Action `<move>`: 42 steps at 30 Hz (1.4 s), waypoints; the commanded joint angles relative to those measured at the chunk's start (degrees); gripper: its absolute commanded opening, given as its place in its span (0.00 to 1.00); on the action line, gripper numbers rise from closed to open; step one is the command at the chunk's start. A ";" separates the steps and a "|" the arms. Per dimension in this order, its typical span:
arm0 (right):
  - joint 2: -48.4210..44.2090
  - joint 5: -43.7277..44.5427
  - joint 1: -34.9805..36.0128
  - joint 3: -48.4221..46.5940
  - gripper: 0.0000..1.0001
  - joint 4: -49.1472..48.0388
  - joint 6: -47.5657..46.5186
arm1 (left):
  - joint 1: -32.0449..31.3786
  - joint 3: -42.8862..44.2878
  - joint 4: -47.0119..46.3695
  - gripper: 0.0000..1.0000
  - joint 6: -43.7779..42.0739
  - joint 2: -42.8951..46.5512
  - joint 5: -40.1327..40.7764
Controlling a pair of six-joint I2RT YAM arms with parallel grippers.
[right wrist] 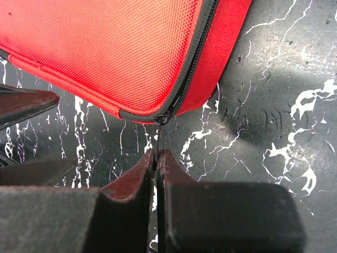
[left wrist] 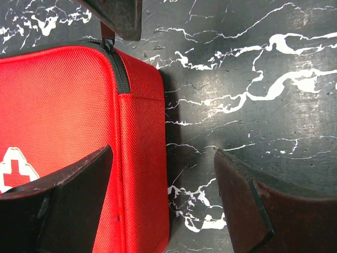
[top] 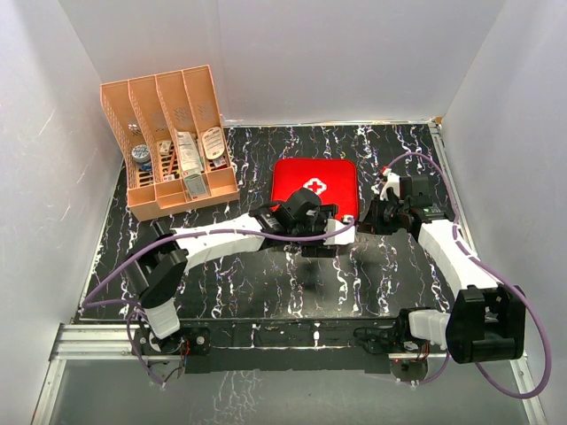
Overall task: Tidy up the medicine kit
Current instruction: Zip the medicine box at the center of the board.
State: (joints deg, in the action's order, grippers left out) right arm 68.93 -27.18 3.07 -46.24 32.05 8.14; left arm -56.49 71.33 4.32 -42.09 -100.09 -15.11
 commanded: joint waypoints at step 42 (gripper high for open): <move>-2.29 0.72 0.96 -0.97 0.00 -3.01 1.00 | 6.92 -18.65 2.34 0.00 -12.43 11.88 -9.54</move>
State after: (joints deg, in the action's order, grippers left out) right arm 66.30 -31.64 5.63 -45.10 35.86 9.80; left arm -52.80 55.37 -8.38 -49.98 -93.67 -19.49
